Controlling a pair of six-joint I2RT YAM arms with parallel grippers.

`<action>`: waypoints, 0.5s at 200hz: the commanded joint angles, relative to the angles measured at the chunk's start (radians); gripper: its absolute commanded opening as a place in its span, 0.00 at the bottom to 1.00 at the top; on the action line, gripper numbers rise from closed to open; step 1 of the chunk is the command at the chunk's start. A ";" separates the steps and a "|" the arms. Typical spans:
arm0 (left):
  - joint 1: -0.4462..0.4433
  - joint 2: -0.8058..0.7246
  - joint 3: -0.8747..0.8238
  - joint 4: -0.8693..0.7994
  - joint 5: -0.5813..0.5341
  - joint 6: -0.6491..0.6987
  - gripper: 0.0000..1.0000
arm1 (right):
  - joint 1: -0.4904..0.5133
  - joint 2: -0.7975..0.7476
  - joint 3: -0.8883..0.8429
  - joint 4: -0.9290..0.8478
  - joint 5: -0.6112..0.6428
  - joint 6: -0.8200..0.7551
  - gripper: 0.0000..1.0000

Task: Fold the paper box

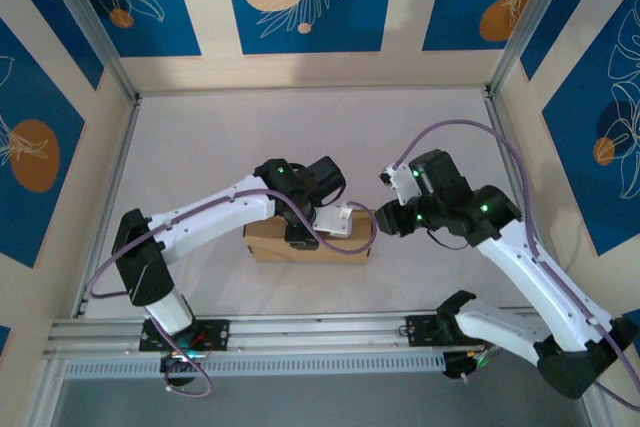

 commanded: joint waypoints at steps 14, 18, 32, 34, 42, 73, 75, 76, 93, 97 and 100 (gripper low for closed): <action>0.009 -0.028 -0.044 0.042 0.025 0.020 0.46 | 0.007 0.080 0.081 -0.101 0.032 -0.088 0.29; 0.009 -0.030 -0.046 0.045 0.024 0.018 0.46 | 0.008 0.087 0.087 -0.110 0.039 -0.091 0.29; 0.009 -0.032 -0.052 0.046 0.025 0.012 0.45 | 0.012 0.110 0.105 -0.136 0.060 -0.093 0.29; 0.009 -0.032 -0.053 0.048 0.025 0.012 0.45 | 0.014 0.112 0.107 -0.138 0.061 -0.092 0.29; 0.009 -0.032 -0.055 0.052 0.023 0.009 0.45 | 0.016 0.117 0.112 -0.145 0.056 -0.087 0.31; 0.009 -0.033 -0.052 0.050 0.021 0.008 0.44 | 0.020 0.111 0.115 -0.160 -0.012 -0.082 0.39; 0.009 -0.032 -0.052 0.050 0.020 0.008 0.44 | 0.021 0.111 0.115 -0.161 -0.015 -0.081 0.39; 0.009 -0.032 -0.051 0.050 0.019 0.008 0.44 | 0.020 0.111 0.114 -0.161 -0.016 -0.081 0.40; 0.009 -0.031 -0.045 0.045 0.018 0.008 0.44 | 0.020 0.108 0.103 -0.157 -0.018 -0.078 0.41; 0.009 -0.030 -0.044 0.044 0.018 0.008 0.44 | 0.020 0.107 0.100 -0.153 -0.015 -0.076 0.41; 0.009 -0.030 -0.042 0.043 0.017 0.008 0.44 | 0.019 0.107 0.096 -0.150 -0.015 -0.075 0.41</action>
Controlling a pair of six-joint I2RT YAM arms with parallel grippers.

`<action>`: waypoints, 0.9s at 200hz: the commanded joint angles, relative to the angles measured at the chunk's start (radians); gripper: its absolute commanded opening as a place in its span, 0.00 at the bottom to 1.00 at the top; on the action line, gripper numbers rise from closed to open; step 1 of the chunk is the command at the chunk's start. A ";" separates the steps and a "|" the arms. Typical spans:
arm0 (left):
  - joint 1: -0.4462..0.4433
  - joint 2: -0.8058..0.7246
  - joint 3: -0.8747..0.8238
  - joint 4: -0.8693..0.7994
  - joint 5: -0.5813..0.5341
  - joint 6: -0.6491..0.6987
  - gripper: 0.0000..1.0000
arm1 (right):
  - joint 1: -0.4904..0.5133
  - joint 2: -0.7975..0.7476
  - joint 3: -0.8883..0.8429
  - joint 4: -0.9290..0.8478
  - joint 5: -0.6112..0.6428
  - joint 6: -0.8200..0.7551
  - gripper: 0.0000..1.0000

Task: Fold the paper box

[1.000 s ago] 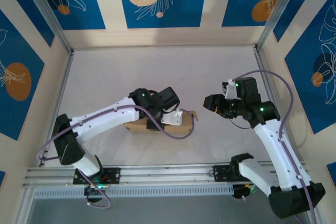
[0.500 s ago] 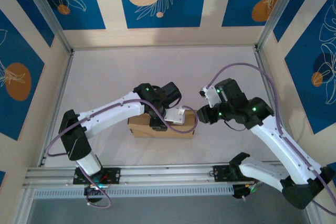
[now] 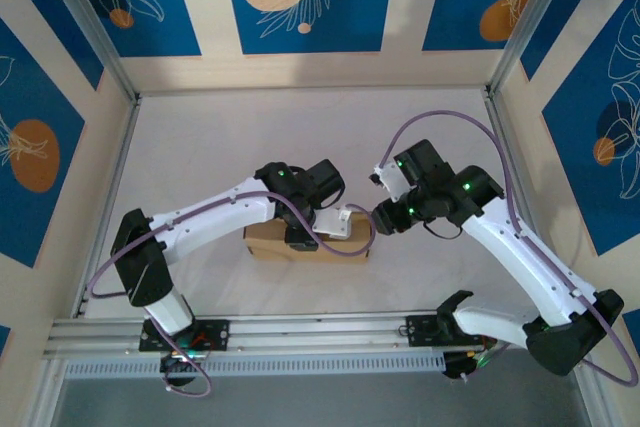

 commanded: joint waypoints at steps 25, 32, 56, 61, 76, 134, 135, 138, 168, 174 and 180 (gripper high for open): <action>0.008 -0.027 -0.001 0.008 0.012 0.006 0.43 | 0.002 -0.013 -0.001 -0.003 -0.068 -0.002 0.40; 0.008 -0.026 0.000 0.008 0.010 0.006 0.43 | 0.002 -0.011 -0.003 0.003 -0.069 0.001 0.39; 0.008 -0.026 -0.005 0.012 0.007 0.002 0.42 | 0.002 0.013 -0.004 0.010 -0.071 0.010 0.34; 0.008 -0.026 -0.007 0.015 0.006 0.001 0.42 | 0.003 0.020 -0.004 0.011 -0.071 0.013 0.34; 0.008 -0.023 -0.009 0.022 0.003 -0.004 0.41 | 0.003 0.037 -0.004 0.014 -0.064 0.020 0.33; 0.008 -0.023 -0.008 0.031 0.004 -0.011 0.39 | 0.002 0.070 0.007 0.013 -0.022 0.035 0.19; 0.008 -0.023 -0.008 0.031 0.004 -0.011 0.38 | 0.003 0.070 0.006 0.013 -0.022 0.037 0.19; 0.008 -0.023 -0.008 0.031 0.005 -0.011 0.38 | 0.003 0.071 0.008 0.013 -0.024 0.038 0.18; 0.008 -0.020 -0.008 0.039 0.004 -0.017 0.37 | 0.004 0.099 0.026 0.005 -0.038 0.082 0.04; 0.008 -0.021 -0.008 0.041 0.003 -0.019 0.36 | 0.003 0.104 0.028 0.005 -0.039 0.105 0.01; 0.008 -0.019 -0.006 0.040 0.000 -0.022 0.36 | 0.000 0.110 0.034 0.004 -0.047 0.127 0.00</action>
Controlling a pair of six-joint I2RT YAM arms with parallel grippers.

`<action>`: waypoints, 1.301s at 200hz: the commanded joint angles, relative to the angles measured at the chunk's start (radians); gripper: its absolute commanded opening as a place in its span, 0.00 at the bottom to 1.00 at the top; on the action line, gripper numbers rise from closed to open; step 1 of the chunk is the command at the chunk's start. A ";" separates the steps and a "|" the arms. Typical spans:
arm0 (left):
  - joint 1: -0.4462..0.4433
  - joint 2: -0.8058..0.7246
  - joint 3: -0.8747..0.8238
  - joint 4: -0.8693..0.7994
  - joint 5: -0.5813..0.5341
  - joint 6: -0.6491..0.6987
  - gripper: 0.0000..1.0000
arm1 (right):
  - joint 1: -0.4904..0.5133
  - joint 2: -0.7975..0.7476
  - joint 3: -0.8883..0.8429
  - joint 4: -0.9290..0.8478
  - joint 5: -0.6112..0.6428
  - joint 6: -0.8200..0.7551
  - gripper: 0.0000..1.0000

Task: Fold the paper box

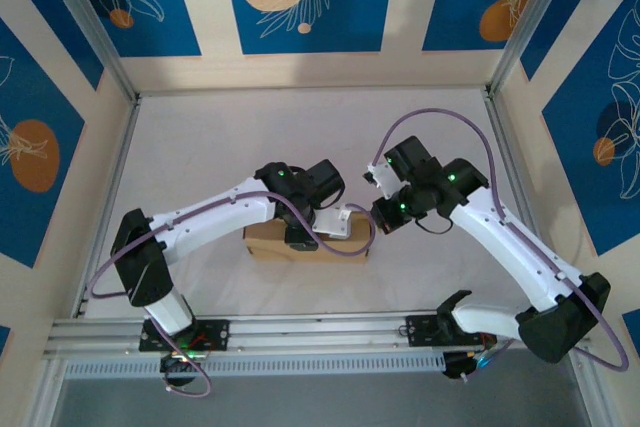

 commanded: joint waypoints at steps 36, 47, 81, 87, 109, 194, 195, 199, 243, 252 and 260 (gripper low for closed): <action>0.008 -0.013 -0.004 0.054 -0.004 -0.033 0.35 | -0.021 0.053 0.052 -0.016 -0.048 0.249 0.00; 0.008 -0.010 -0.005 0.062 -0.006 -0.041 0.34 | -0.034 0.068 0.060 -0.022 -0.064 0.325 0.00; 0.008 -0.007 -0.002 0.075 0.000 -0.061 0.34 | -0.052 0.087 0.054 0.008 -0.108 0.445 0.00; 0.008 -0.005 -0.001 0.075 0.000 -0.063 0.34 | -0.053 0.086 0.055 0.013 -0.099 0.458 0.00; 0.010 -0.001 0.003 0.079 -0.010 -0.073 0.34 | -0.052 0.072 0.051 0.025 -0.054 0.493 0.00; 0.034 0.005 0.005 0.153 -0.045 -0.118 0.43 | -0.004 -0.096 -0.140 0.181 0.223 0.558 0.00; 0.034 0.005 0.005 0.156 -0.046 -0.120 0.44 | -0.004 -0.097 -0.141 0.182 0.226 0.557 0.00; 0.036 0.003 0.005 0.166 -0.054 -0.121 0.45 | -0.002 -0.102 -0.145 0.184 0.239 0.553 0.00; 0.053 -0.072 0.035 0.250 -0.074 -0.172 0.73 | -0.029 -0.123 -0.171 0.210 0.297 0.496 0.00; 0.061 -0.100 0.054 0.252 -0.054 -0.186 0.76 | -0.049 -0.118 -0.167 0.209 0.284 0.477 0.00; 0.074 -0.121 0.076 0.251 -0.034 -0.204 0.78 | -0.077 -0.111 -0.163 0.210 0.257 0.464 0.00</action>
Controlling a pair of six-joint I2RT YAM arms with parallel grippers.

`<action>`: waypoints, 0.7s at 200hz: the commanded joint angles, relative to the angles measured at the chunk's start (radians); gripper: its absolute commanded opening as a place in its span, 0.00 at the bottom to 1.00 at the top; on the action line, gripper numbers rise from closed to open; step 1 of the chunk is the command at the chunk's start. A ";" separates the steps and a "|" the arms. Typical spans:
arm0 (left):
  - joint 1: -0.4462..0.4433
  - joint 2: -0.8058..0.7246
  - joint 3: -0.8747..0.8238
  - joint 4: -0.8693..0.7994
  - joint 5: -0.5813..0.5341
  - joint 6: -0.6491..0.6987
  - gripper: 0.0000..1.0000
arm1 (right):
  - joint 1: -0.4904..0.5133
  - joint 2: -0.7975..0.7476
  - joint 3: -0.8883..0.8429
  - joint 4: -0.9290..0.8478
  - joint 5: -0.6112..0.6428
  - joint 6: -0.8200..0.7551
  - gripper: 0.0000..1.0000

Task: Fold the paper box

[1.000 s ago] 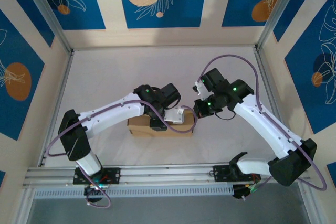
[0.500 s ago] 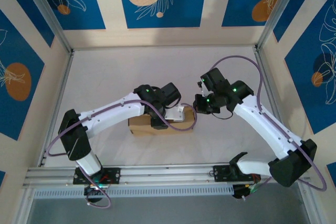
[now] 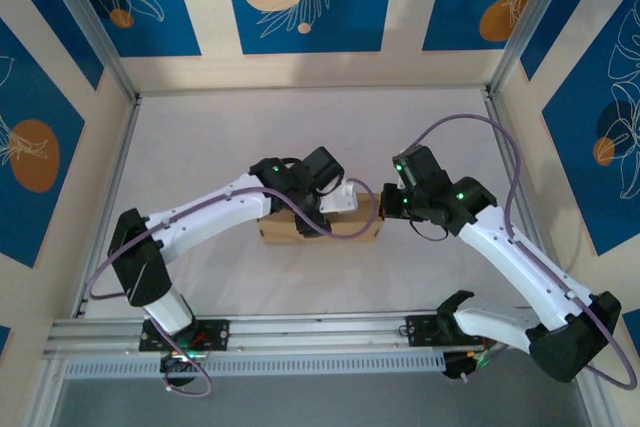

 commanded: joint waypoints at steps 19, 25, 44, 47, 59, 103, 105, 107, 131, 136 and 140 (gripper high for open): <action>0.070 -0.147 0.122 0.031 0.068 -0.083 0.80 | -0.111 0.032 0.009 -0.034 -0.034 -0.090 0.00; 0.087 -0.163 0.128 0.033 0.062 -0.087 0.81 | -0.121 0.035 0.010 -0.032 -0.043 -0.107 0.00; 0.166 -0.225 0.115 0.053 0.036 -0.094 0.81 | -0.143 0.042 0.021 -0.032 -0.051 -0.154 0.00; 0.181 -0.234 0.112 0.055 0.036 -0.094 0.81 | -0.143 0.042 0.023 -0.030 -0.053 -0.161 0.00; 0.237 -0.257 0.111 0.035 0.052 -0.086 0.80 | -0.146 0.043 0.033 -0.029 -0.047 -0.192 0.00; 0.354 -0.251 0.153 -0.113 0.164 -0.060 0.74 | -0.150 0.064 0.085 -0.032 0.000 -0.245 0.00; 0.355 -0.250 0.154 -0.121 0.166 -0.061 0.74 | -0.150 0.065 0.088 -0.033 0.002 -0.245 0.00; 0.355 -0.250 0.154 -0.124 0.169 -0.063 0.73 | -0.150 0.065 0.090 -0.032 0.003 -0.245 0.00; 0.354 -0.279 0.112 -0.145 0.224 -0.096 0.69 | -0.146 0.060 0.103 -0.032 0.000 -0.244 0.00; 0.354 -0.286 0.100 -0.152 0.244 -0.100 0.69 | -0.145 0.060 0.105 -0.032 -0.002 -0.243 0.00; 0.354 -0.290 0.089 -0.160 0.256 -0.104 0.69 | -0.145 0.061 0.105 -0.032 -0.001 -0.243 0.00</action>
